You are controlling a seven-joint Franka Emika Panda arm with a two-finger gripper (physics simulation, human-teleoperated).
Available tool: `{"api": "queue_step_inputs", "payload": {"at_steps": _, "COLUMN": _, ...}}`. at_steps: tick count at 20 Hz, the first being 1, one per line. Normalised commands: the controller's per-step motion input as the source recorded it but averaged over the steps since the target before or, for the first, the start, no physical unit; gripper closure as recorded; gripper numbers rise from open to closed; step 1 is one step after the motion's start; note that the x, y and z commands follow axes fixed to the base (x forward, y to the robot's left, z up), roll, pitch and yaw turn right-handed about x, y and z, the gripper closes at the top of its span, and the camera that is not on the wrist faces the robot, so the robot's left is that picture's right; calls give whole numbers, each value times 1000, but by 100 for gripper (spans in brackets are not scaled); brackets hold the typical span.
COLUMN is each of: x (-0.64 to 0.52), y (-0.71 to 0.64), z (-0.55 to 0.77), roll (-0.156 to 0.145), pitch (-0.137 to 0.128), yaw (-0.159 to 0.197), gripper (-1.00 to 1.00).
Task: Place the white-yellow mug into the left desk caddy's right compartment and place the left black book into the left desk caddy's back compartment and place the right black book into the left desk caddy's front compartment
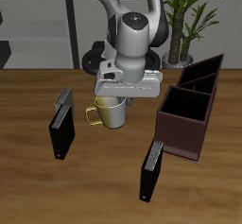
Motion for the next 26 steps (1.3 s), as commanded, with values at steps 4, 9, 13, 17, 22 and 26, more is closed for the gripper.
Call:
{"api": "queue_step_inputs", "payload": {"at_steps": 4, "x": -343, "y": 120, "z": 805, "roll": -18, "pitch": -73, "yaw": 70, "gripper": 100}}
{"api": "queue_step_inputs", "payload": {"at_steps": 9, "x": -146, "y": 191, "z": 742, "roll": -59, "pitch": -17, "yaw": 71, "gripper": 100}}
{"api": "queue_step_inputs", "payload": {"at_steps": 13, "x": -63, "y": 404, "z": 408, "roll": -15, "pitch": 4, "yaw": 44, "gripper": 100}}
{"api": "queue_step_inputs", "payload": {"at_steps": 17, "x": -81, "y": 342, "z": 481, "roll": -51, "pitch": -26, "yaw": -22, "gripper": 100}}
{"api": "queue_step_inputs", "payload": {"at_steps": 22, "x": 36, "y": 275, "z": 633, "roll": -123, "pitch": -30, "yaw": -72, "gripper": 100}}
{"api": "queue_step_inputs", "payload": {"at_steps": 26, "x": 192, "y": 320, "z": 426, "roll": -74, "pitch": -12, "yaw": -64, "gripper": 100}}
